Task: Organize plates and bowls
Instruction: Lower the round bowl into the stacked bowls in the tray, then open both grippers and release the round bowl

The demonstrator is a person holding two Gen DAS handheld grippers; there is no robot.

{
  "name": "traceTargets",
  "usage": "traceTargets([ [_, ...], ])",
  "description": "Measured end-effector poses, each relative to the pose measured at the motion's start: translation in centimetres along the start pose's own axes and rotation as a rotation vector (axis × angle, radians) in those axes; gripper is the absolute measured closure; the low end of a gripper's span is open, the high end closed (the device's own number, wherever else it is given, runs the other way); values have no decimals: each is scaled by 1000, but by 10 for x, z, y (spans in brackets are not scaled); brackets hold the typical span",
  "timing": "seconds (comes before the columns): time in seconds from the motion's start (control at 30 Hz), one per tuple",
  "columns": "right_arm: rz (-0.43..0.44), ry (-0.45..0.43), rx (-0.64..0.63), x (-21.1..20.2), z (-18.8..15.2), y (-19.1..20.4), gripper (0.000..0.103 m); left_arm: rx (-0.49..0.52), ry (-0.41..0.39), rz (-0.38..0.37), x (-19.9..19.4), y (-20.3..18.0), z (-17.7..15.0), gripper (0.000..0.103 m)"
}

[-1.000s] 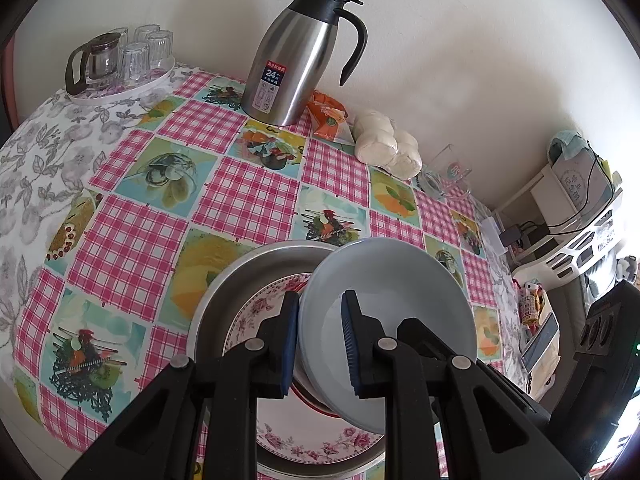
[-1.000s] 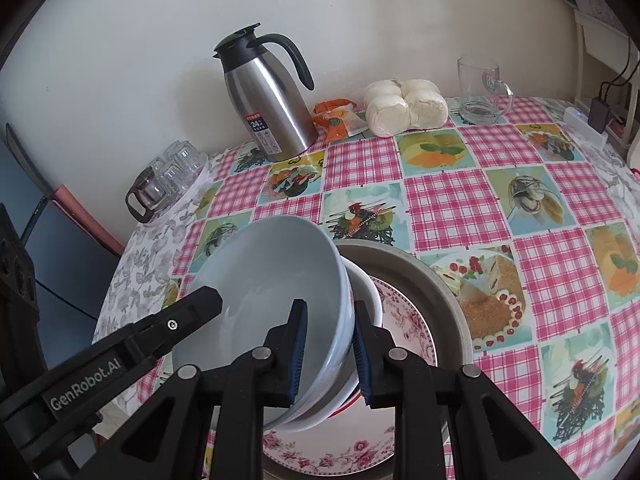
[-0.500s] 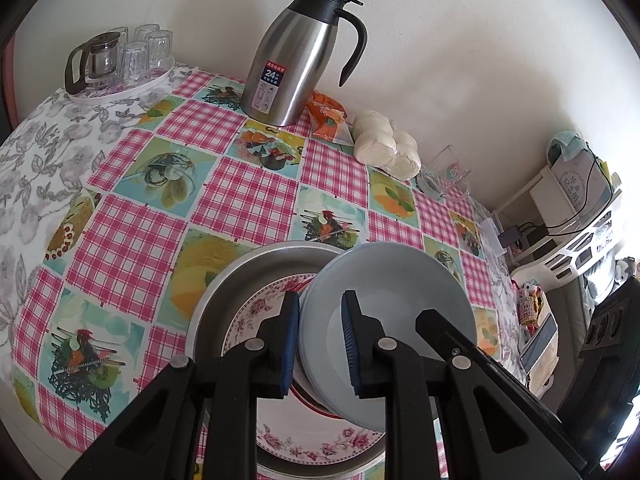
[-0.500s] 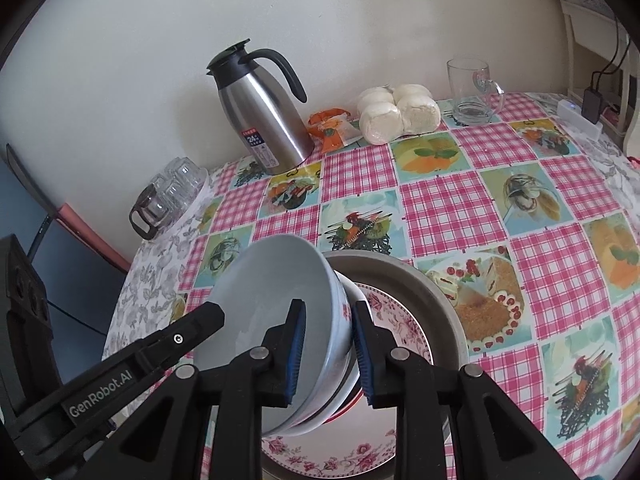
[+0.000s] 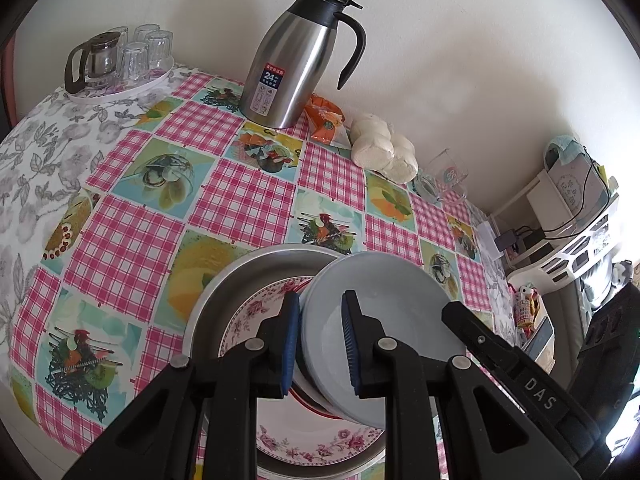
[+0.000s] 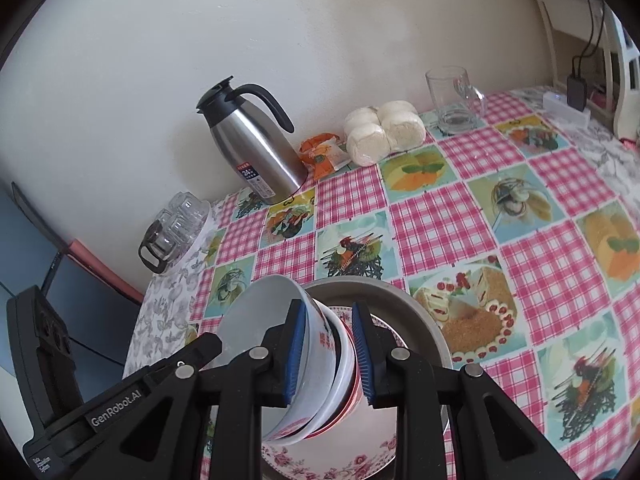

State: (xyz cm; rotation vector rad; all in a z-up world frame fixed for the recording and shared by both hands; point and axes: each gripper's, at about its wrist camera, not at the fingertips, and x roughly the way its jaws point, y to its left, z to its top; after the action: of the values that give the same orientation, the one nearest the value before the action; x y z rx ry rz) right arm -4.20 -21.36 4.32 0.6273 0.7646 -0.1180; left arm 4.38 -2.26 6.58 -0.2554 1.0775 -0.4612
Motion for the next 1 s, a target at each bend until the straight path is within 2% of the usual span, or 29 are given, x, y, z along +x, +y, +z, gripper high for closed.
traceTargets([
  [0.13, 13, 17, -8, 5, -2, 1, 88, -6, -6, 0, -1, 1, 1, 82],
  [0.53, -1, 40, -31, 13, -6, 2, 89, -4, -8, 4, -3, 0, 0, 82],
  [0.63, -20, 44, -50, 12, -6, 5, 85, -8, -14, 6, -4, 0, 1, 81],
  [0.83, -36, 1, -96, 0, -3, 11, 85, -2, -40, 40, -10, -2, 3, 78],
  [0.9, -46, -7, -110, -1, -2, 14, 84, 6, -51, 64, -12, -1, 4, 67],
  [0.97, -55, -9, -125, -1, -3, 16, 66, 12, -61, 95, -14, -1, 4, 59],
  [1.0, -63, -10, -133, 0, -3, 16, 61, 13, -65, 110, -14, -1, 5, 56],
])
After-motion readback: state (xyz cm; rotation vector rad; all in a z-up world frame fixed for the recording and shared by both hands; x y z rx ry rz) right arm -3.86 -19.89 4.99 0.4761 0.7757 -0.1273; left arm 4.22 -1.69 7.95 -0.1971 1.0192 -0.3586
